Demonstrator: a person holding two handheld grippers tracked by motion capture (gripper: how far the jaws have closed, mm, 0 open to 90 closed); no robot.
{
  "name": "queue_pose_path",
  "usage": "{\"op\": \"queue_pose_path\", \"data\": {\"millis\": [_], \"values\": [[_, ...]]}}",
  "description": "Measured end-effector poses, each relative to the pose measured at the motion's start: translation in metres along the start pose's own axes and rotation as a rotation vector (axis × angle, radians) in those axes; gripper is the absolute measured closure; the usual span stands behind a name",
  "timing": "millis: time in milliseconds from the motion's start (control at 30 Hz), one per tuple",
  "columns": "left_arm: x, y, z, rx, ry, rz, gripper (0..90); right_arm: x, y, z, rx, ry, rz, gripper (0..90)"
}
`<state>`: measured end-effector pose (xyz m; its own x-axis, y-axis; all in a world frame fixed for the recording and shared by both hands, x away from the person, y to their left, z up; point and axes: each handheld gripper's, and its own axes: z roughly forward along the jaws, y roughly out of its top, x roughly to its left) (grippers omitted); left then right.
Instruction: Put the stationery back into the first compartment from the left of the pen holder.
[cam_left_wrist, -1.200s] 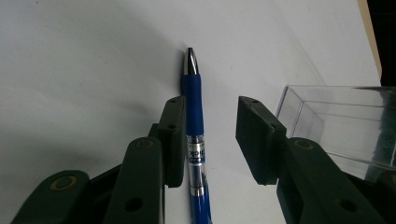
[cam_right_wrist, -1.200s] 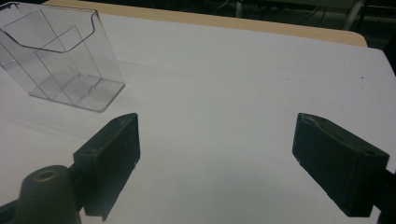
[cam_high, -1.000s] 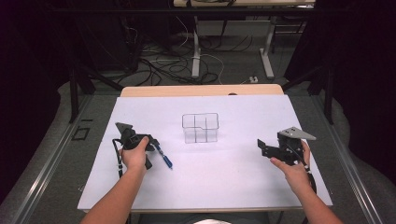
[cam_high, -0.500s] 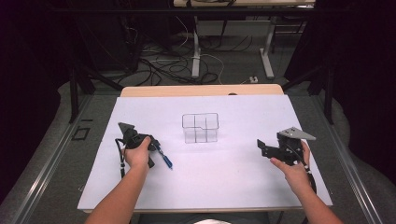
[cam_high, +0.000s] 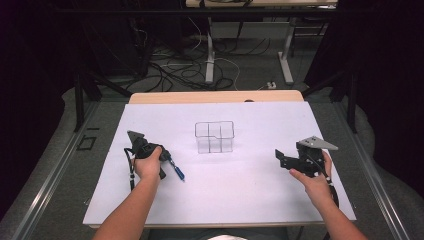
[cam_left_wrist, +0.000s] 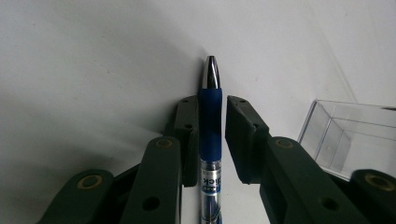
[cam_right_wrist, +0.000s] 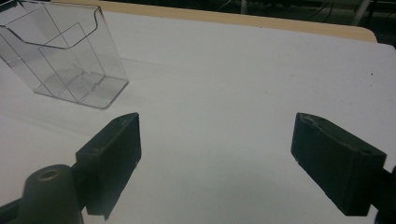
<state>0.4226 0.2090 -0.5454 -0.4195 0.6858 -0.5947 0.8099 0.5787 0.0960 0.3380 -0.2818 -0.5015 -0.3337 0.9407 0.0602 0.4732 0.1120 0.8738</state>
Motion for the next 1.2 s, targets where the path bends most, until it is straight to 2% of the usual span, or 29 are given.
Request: {"op": "queue_pose_path", "data": {"millis": [200,300,467,567,767,900,967,1000,1200], "values": [[-0.0016,0.0001,0.0011,-0.004,0.015,0.0,78.5,-0.0002,-0.0003,0.0007,-0.004,0.001,0.0,15.8],[-0.0012,0.0007,0.0004,0.01,0.021,0.006,79.0,0.0001,-0.0004,0.0006,0.0,0.003,0.003,15.8],[-0.0012,0.0008,0.0,0.014,0.016,0.003,79.7,-0.0001,-0.0005,0.0012,-0.003,0.006,0.002,15.8],[-0.0019,-0.0006,0.0016,-0.013,0.01,-0.005,79.8,-0.0006,-0.0004,0.0007,0.002,0.014,0.002,15.9],[-0.0021,-0.0002,0.0008,-0.003,0.018,-0.007,80.0,-0.0009,-0.0007,0.0009,0.006,0.012,0.002,15.8],[-0.0031,-0.0012,0.0011,-0.002,0.012,0.006,80.1,-0.0012,-0.0008,0.0007,0.008,0.01,0.001,15.8],[-0.0032,-0.0006,-0.0003,0.022,0.014,0.02,80.1,-0.0013,-0.0009,0.0009,0.008,0.01,0.002,15.9],[-0.0039,-0.0012,0.0004,0.004,0.006,0.012,80.2,-0.0014,-0.0009,0.0011,0.008,0.01,0.0,15.9],[-0.0072,-0.001,-0.0033,0.003,-0.005,0.028,80.2,-0.0014,-0.001,0.001,0.008,0.01,0.0,15.9]]}}
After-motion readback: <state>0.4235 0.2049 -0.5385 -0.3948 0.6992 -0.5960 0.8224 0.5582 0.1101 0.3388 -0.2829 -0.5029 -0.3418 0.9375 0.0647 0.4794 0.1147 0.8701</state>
